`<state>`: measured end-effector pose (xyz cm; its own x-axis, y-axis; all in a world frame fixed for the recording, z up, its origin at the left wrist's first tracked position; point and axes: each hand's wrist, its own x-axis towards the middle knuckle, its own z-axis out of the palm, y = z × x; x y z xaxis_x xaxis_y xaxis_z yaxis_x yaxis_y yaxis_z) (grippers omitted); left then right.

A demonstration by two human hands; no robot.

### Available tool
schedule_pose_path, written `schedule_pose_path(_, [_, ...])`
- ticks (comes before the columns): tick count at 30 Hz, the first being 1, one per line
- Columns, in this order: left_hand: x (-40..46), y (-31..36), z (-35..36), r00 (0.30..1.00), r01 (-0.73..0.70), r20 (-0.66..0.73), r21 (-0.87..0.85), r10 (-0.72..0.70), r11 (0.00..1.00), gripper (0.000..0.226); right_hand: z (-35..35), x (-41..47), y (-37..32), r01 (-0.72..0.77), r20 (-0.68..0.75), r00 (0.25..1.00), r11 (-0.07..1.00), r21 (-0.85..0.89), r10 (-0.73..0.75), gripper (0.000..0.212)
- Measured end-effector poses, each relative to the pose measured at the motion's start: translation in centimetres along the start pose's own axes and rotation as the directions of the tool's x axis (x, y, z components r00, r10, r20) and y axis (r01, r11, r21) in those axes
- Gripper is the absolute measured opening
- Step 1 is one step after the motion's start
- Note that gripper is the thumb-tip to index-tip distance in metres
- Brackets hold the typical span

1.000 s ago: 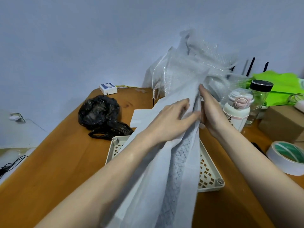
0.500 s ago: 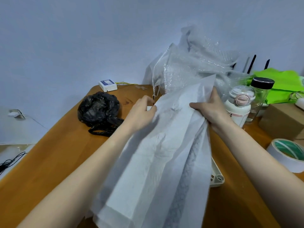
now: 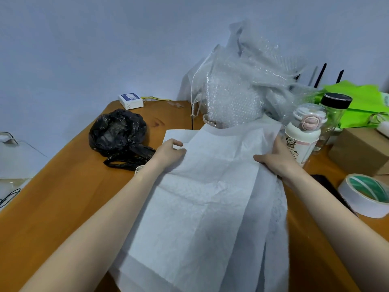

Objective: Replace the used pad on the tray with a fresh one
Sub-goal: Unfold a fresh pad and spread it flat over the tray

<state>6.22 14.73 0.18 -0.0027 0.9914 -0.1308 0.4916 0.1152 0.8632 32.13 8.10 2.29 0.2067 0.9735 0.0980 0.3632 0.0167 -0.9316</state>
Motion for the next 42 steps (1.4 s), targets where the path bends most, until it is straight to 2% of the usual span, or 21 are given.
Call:
schedule_pose_path(5, [-0.1,1.3,-1.5,1.000,0.018,-0.004,-0.123,-0.018,0.992,0.045,0.2,0.7,0.5,0.029,-0.021,0.999,0.999,0.017,-0.029,0.065])
schedule_pose_path(8, [-0.2,1.8,-3.1,0.996,0.083,0.040,-0.180,-0.077,0.980,0.057,0.3,0.9,0.3,0.033,-0.036,0.999,0.998,0.056,-0.031,0.065])
schedule_pose_path(13, [-1.5,2.2,-5.0,0.983,0.107,0.172,-0.284,-0.059,0.953,0.070,0.1,0.7,-0.2,0.075,-0.077,0.995,0.995,0.060,-0.071,0.074])
schedule_pose_path(15, [-2.0,1.9,-5.7,0.961,0.141,0.272,-0.312,-0.053,0.939,0.067,0.2,0.5,-0.7,0.088,-0.098,0.992,0.993,0.076,-0.081,0.065])
schedule_pose_path(17, [-2.6,1.7,-6.0,0.938,0.141,0.344,-0.276,-0.039,0.951,0.048,0.2,0.2,-1.3,0.107,-0.108,0.989,0.990,0.089,-0.098,0.058])
schedule_pose_path(18, [-2.9,1.7,-6.0,0.940,0.138,0.337,-0.247,-0.048,0.959,0.045,0.3,0.1,-1.5,0.114,-0.106,0.989,0.989,0.096,-0.104,0.055])
schedule_pose_path(20, [-3.1,1.6,-6.0,0.969,0.137,0.233,-0.241,-0.080,0.961,0.052,0.3,-0.1,-1.9,0.120,-0.106,0.988,0.987,0.102,-0.109,0.051])
schedule_pose_path(22, [-3.4,1.7,-6.0,0.990,0.112,0.111,-0.300,-0.081,0.947,0.043,0.3,-0.2,-2.1,0.132,-0.124,0.985,0.987,0.089,-0.121,0.049])
schedule_pose_path(24, [-3.6,1.7,-6.3,0.996,0.084,0.050,-0.330,-0.072,0.940,0.035,0.2,-0.4,-2.5,0.144,-0.137,0.982,0.985,0.096,-0.130,0.046])
schedule_pose_path(32, [-5.7,1.9,-7.2,0.998,-0.024,0.039,-0.460,0.047,0.887,0.037,-0.4,-0.4,-3.3,0.169,-0.186,0.972,0.975,0.142,-0.142,0.036])
schedule_pose_path(35, [-5.8,2.4,-7.1,0.999,-0.003,0.033,-0.494,0.022,0.869,0.038,-0.3,-0.6,-3.7,0.208,-0.188,0.963,0.976,0.070,-0.191,0.036])
schedule_pose_path(39, [-5.8,2.5,-7.4,0.989,-0.125,-0.132,-0.444,0.073,0.887,0.025,-0.5,-0.7,-3.9,0.220,-0.226,0.952,0.975,0.039,-0.206,0.038])
schedule_pose_path(42, [-6.1,2.6,-7.9,0.978,-0.182,-0.182,-0.496,0.103,0.849,0.029,-0.6,-0.5,-4.1,0.219,-0.250,0.947,0.974,0.051,-0.200,0.035])
